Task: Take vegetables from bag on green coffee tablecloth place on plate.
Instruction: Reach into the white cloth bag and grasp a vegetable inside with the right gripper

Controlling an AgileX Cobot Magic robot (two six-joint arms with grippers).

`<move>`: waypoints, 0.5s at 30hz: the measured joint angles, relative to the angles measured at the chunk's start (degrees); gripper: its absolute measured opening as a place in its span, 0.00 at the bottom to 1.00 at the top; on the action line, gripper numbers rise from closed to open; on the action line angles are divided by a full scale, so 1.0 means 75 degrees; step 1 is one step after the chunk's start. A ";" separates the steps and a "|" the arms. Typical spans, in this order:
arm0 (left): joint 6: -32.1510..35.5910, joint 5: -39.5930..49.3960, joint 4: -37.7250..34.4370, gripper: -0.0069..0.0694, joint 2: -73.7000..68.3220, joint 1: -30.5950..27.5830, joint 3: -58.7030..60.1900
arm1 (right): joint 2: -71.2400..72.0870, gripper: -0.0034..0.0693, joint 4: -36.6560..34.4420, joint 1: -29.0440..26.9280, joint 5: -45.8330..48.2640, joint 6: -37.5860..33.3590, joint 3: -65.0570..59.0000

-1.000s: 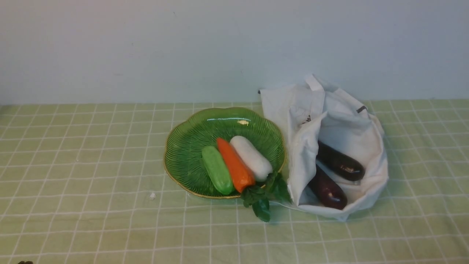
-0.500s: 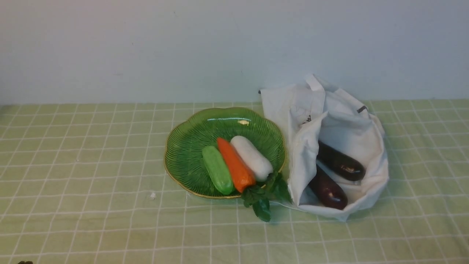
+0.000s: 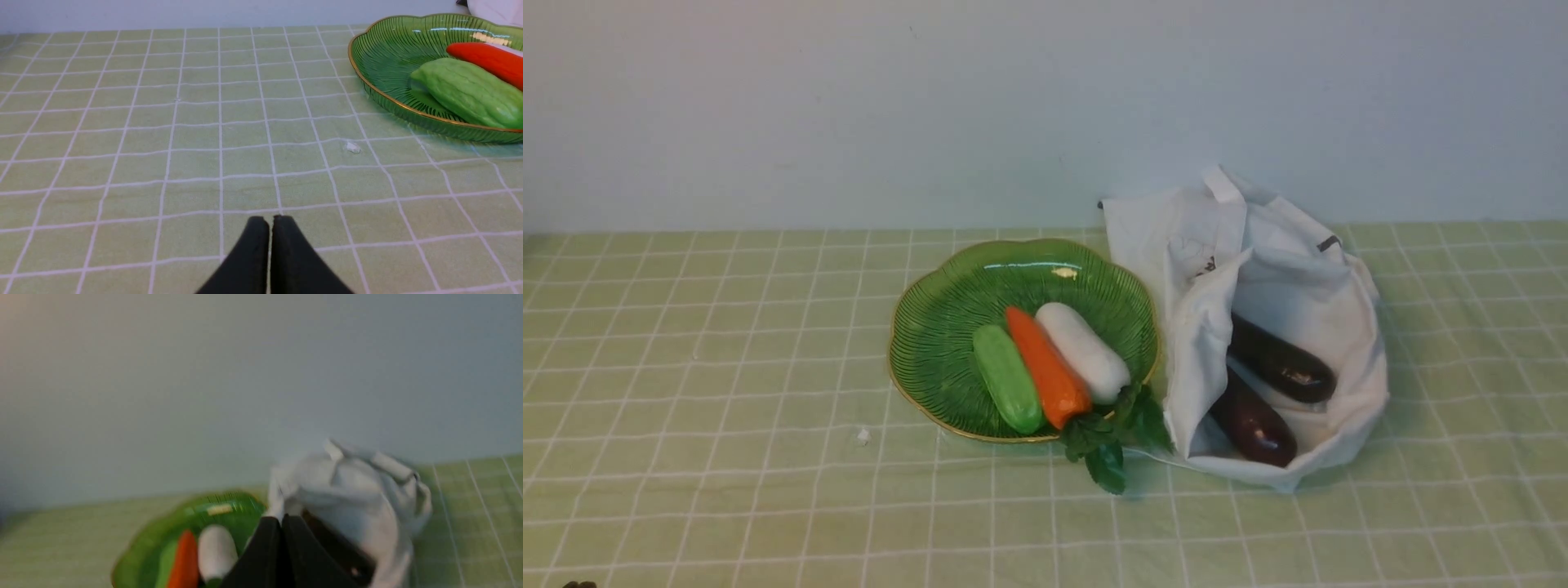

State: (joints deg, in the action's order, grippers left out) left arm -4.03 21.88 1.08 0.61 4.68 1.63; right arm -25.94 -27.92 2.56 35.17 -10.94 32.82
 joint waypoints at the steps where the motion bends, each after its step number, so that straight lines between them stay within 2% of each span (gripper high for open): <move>1: 0.0000 0.0000 0.0000 0.09 0.0000 0.0000 0.0000 | -0.0752 0.03 0.0415 0.0000 0.0479 0.0087 0.0246; 4: 0.0000 0.0000 0.0000 0.09 0.0000 0.0000 0.0000 | -0.2425 0.04 0.0804 0.0000 0.0856 0.0106 0.0593; 9: 0.0000 0.0000 0.0000 0.09 0.0000 0.0000 0.0000 | -0.4426 0.12 0.0379 0.0083 0.0887 -0.0571 0.0902; 11: 0.0000 0.0000 0.0000 0.09 0.0000 0.0000 0.0000 | -0.5622 0.22 -0.0079 0.0431 0.0847 -0.1092 0.1140; 15: 0.0000 0.0000 0.0000 0.09 0.0000 0.0000 0.0000 | -0.6660 0.34 -0.0211 0.0972 0.0692 -0.1396 0.1548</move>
State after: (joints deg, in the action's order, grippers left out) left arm -4.03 21.88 1.08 0.61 4.68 1.63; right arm -75.89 -29.50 9.85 40.36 -21.41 44.43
